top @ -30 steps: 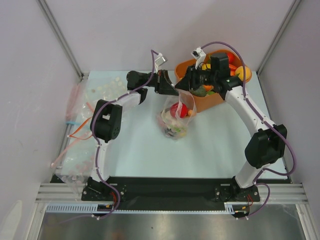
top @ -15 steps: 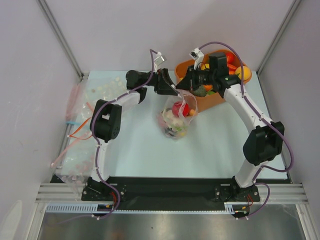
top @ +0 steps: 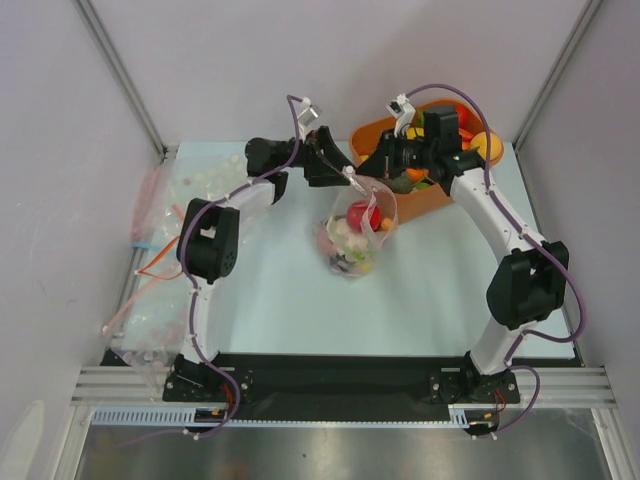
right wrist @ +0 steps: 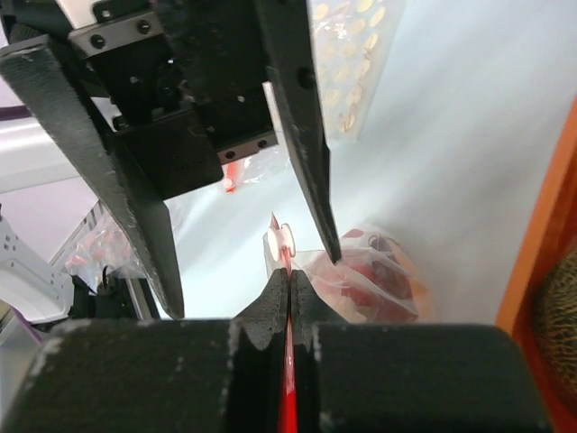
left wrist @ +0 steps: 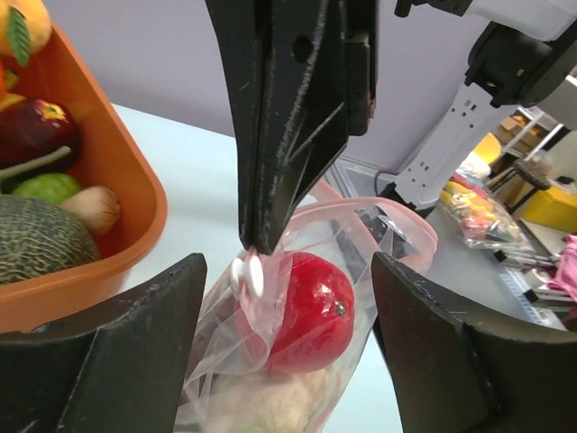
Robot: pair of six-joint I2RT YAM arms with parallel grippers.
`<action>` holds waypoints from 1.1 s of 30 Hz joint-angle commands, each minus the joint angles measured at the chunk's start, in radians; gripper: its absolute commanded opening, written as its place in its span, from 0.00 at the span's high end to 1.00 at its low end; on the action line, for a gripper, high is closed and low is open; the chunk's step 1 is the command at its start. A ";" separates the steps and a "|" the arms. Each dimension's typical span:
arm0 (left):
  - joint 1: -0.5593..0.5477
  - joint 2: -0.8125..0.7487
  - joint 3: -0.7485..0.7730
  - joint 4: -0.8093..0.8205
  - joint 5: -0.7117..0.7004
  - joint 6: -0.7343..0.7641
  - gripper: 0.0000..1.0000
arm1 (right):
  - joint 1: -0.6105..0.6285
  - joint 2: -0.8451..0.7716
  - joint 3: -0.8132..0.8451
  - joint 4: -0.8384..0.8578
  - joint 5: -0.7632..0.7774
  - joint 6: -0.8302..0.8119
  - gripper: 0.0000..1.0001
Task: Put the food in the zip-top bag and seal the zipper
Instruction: Zip the zipper food storage bag at the center of the board.
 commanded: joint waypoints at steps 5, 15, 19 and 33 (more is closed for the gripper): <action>0.012 -0.027 0.022 -0.081 -0.052 0.289 0.20 | -0.037 -0.066 -0.025 0.132 -0.029 0.089 1.00; -0.002 -0.007 0.020 -0.169 -0.066 0.370 0.44 | -0.058 -0.083 -0.071 0.242 -0.048 0.161 1.00; -0.007 -0.004 0.043 -0.248 -0.071 0.427 0.64 | -0.058 -0.087 -0.075 0.250 -0.053 0.159 1.00; -0.017 -0.022 0.074 -0.326 -0.054 0.456 1.00 | -0.050 -0.063 -0.045 0.245 -0.015 0.136 0.52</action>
